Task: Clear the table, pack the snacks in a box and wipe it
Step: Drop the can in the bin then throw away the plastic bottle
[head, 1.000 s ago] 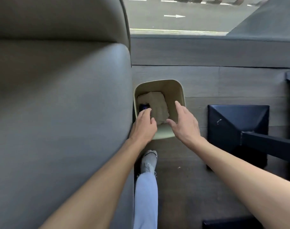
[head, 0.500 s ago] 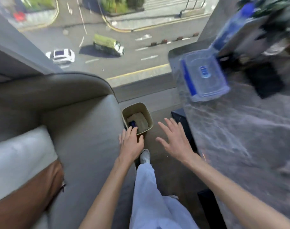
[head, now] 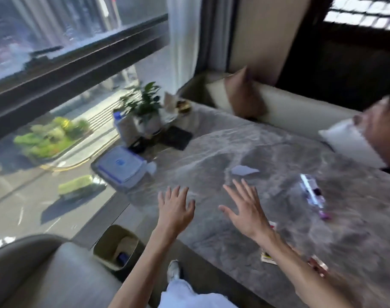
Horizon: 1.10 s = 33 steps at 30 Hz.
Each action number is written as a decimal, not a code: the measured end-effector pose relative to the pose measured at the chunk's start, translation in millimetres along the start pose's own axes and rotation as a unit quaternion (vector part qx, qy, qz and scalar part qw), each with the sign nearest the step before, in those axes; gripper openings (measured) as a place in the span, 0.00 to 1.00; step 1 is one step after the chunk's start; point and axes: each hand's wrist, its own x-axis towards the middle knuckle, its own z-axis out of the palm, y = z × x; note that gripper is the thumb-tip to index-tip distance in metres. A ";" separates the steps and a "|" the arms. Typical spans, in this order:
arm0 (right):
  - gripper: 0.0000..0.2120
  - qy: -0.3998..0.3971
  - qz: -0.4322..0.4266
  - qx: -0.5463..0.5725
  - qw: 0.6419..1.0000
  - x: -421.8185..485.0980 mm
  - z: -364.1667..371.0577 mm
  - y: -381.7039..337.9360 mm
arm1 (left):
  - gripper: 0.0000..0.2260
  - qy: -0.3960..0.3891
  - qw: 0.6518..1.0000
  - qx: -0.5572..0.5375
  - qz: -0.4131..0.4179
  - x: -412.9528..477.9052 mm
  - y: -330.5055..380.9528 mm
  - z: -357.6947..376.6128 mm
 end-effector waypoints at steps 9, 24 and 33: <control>0.28 0.181 0.206 -0.006 0.962 -75.3 -81.4 87.3 | 0.22 -0.052 0.962 0.062 0.259 37.7 147.4 7.9; 0.25 0.285 0.461 0.046 0.839 -157.6 -74.9 88.7 | 0.22 -0.137 0.878 0.136 0.439 122.5 192.1 14.4; 0.23 0.302 0.540 0.312 0.721 -136.6 -94.7 165.6 | 0.21 -0.218 0.886 0.095 0.398 173.5 279.6 67.1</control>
